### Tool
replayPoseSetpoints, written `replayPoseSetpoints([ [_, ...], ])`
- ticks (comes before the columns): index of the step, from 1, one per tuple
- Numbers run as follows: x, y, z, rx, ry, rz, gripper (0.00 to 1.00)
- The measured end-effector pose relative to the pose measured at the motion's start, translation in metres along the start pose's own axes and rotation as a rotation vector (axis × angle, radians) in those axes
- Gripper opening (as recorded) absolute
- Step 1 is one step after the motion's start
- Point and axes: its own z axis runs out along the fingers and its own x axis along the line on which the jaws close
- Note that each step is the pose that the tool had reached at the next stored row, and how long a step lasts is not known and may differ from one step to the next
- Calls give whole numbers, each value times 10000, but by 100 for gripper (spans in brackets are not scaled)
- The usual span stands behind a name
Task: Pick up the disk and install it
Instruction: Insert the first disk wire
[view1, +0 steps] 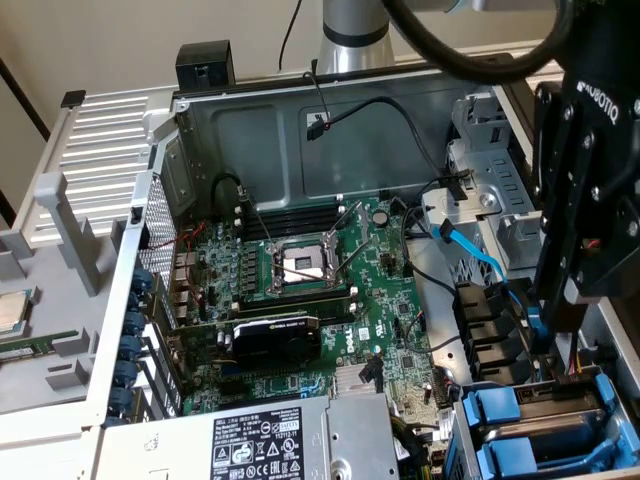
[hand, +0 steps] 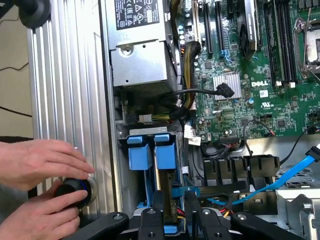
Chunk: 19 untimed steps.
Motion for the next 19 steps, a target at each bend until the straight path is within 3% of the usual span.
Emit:
replayPoseSetpoints([
  [19,-4,70,61,-5,3,-1,31],
])
